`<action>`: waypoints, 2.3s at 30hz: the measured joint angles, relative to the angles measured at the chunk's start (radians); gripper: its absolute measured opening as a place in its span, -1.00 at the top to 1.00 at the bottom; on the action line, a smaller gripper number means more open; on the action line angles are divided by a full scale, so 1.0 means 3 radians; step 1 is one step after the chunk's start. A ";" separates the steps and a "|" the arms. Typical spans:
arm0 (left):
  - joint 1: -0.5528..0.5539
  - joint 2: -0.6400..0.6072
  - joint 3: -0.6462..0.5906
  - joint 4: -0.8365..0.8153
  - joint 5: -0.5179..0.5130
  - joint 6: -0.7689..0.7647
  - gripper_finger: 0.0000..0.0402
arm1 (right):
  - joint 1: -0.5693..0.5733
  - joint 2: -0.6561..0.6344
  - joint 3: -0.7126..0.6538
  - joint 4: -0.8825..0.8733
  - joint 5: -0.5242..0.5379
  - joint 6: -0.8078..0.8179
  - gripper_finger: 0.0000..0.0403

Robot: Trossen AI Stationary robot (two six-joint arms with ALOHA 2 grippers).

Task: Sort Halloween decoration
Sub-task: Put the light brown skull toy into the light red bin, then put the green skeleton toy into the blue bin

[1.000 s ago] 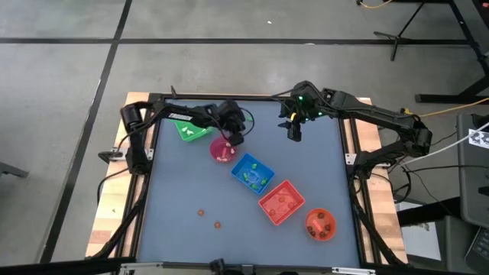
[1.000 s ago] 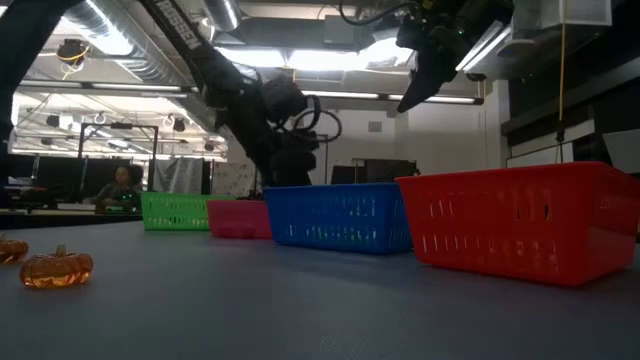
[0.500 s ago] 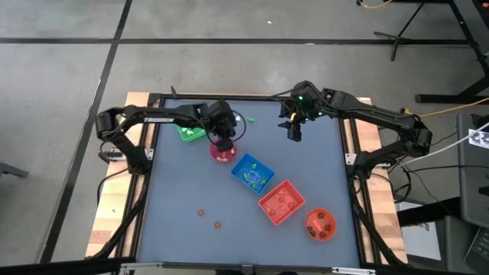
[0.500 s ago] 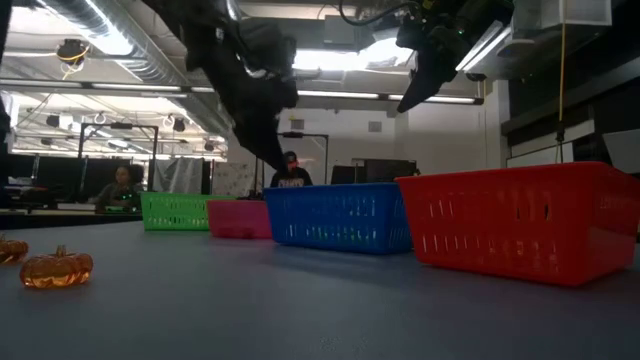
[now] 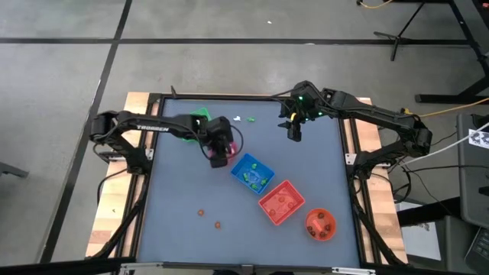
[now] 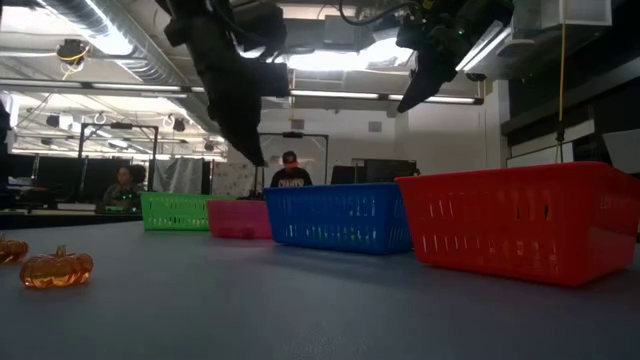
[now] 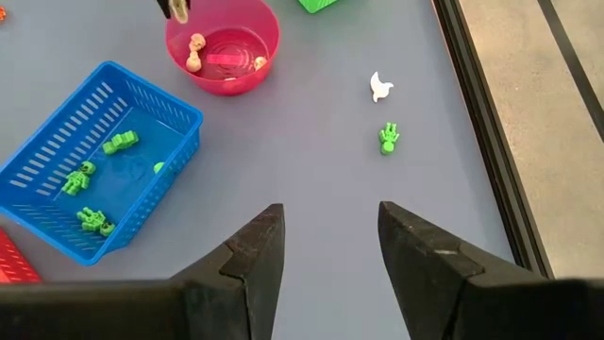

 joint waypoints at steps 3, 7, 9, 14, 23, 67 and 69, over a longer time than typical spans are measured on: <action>-0.0042 0.0019 -0.0001 -0.0002 -0.0088 0.0000 0.80 | 0.0000 0.0000 0.0000 -0.0001 0.0000 0.0000 0.16; -0.0071 0.0017 0.0000 0.0001 -0.0387 0.0000 0.80 | 0.0000 0.0000 0.0000 -0.0007 0.0000 0.0000 0.16; -0.0070 0.0017 0.0000 0.0003 -0.0494 0.0000 0.80 | 0.0000 0.0000 0.0000 -0.0006 0.0000 0.0000 0.16; -0.0067 0.0017 0.0000 0.0005 -0.0523 -0.0003 0.79 | 0.0000 0.0000 0.0000 -0.0001 0.0000 0.0000 0.16; -0.0068 0.0017 0.0000 0.0005 -0.0548 -0.0008 0.48 | 0.0000 0.0000 0.0000 0.0003 0.0000 0.0000 0.16; -0.0281 -0.0680 -0.0094 0.0855 -0.0977 -0.0047 0.22 | -0.0074 0.1338 0.0164 0.1922 0.0168 -0.0056 0.16; -0.0293 -0.0714 -0.0206 0.0927 -0.1057 -0.0056 0.22 | -0.0093 0.1440 0.0263 0.1930 0.0132 -0.0052 0.16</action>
